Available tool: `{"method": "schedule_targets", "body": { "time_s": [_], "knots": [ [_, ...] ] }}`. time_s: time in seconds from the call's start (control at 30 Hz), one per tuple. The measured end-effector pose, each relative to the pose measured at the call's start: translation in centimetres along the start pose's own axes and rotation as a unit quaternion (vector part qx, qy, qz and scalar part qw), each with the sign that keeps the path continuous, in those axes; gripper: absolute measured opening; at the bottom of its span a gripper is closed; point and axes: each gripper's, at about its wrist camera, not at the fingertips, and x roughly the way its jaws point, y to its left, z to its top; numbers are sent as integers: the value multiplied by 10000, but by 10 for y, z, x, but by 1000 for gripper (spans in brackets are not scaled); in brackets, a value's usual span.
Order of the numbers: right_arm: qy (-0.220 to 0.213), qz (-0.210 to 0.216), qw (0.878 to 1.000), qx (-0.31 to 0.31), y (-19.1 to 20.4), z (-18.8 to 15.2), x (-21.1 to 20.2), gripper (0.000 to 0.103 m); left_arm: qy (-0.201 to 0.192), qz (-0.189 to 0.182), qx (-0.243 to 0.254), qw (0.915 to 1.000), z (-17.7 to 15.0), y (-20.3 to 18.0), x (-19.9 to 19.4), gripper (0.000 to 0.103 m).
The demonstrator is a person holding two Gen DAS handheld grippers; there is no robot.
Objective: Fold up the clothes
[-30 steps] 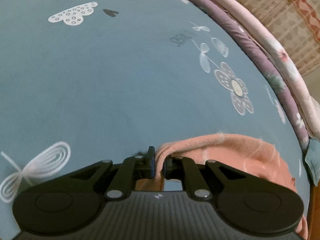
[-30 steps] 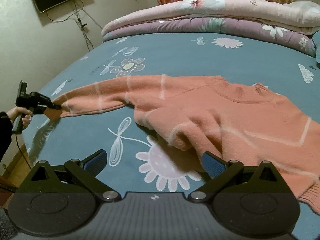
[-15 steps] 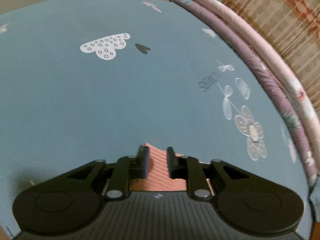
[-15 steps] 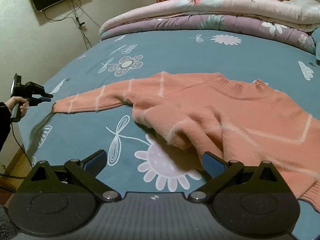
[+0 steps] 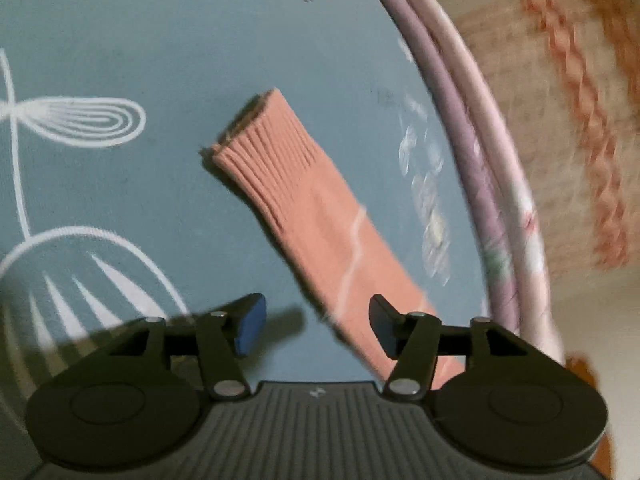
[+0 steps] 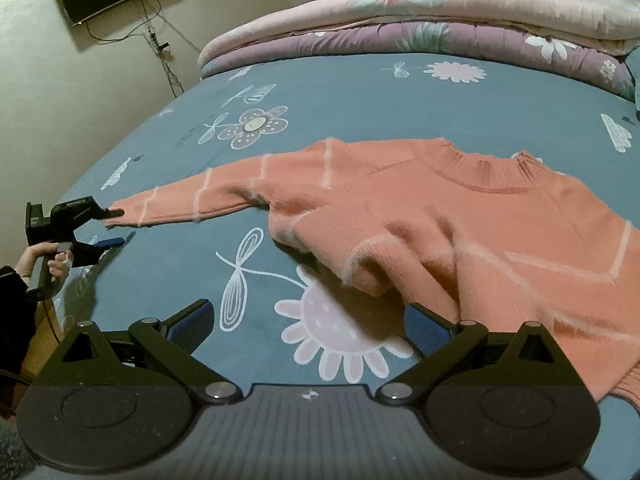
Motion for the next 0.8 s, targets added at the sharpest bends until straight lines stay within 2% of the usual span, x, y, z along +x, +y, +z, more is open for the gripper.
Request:
{"method": "schedule_targets", "body": {
  "time_s": [0.17, 0.23, 0.27, 0.3, 0.43, 0.57, 0.63, 0.7, 0.8],
  "knots": [
    [-38, 4, 10000, 19, 1, -1, -2, 103, -401, -3, 92, 9992, 4, -3, 7, 58],
    [-50, 10, 10000, 2, 2, -2, -3, 103, -521, 114, 199, 9984, 7, -7, 9, 48],
    [-47, 11, 10000, -3, 3, -2, -3, 103, -599, 347, 358, 9970, 7, -13, 8, 28],
    [-43, 6, 10000, -8, 4, -3, -3, 103, -661, 677, 564, 9939, 7, -18, 9, 5],
    [-57, -63, 10000, 22, 2, -7, -8, 103, -907, 937, 799, 9882, 15, -31, 0, 5],
    [-92, -161, 9998, 85, -2, -11, -15, 103, -953, 1085, 1085, 9836, 26, -50, -4, 7],
    [-126, -214, 9996, 142, -6, -13, -19, 103, -855, 1273, 1262, 9801, 23, -60, -3, 10],
    [-162, -258, 9993, 198, -10, -15, -23, 103, -774, 1464, 1431, 9758, 17, -67, -5, 21],
    [-214, -292, 9990, 276, -17, -19, -27, 103, -585, 1504, 1739, 9715, 1, -74, -12, 39]
  ]
}}
